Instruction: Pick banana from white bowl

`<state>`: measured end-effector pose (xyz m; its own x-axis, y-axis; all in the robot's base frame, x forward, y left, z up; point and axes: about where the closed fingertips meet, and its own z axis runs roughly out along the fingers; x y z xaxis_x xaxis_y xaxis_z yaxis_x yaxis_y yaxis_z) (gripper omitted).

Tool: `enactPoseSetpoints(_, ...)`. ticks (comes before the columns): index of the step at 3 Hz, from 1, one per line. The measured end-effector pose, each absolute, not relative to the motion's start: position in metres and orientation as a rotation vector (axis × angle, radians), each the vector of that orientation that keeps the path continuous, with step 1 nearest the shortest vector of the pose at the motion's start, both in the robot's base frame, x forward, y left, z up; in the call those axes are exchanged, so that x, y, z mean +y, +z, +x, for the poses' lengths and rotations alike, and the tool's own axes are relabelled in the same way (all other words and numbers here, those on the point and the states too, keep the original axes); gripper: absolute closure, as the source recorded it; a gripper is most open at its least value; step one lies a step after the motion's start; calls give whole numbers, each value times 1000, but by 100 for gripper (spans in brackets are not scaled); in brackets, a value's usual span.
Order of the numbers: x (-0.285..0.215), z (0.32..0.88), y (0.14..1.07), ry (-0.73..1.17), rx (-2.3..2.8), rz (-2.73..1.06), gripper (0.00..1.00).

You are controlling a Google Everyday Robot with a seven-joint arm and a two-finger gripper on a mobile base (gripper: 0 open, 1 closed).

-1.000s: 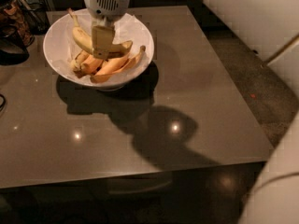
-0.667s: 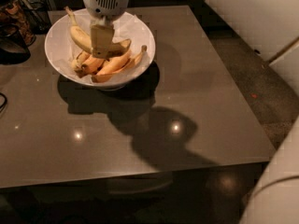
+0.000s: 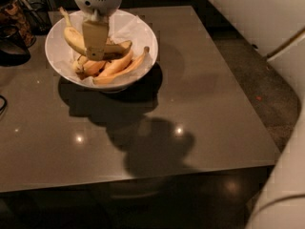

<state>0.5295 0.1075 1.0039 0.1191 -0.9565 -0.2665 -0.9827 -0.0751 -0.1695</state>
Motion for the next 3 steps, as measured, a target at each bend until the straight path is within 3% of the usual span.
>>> enactPoseSetpoints(3,91,452,1014,256,2020,-1987,100)
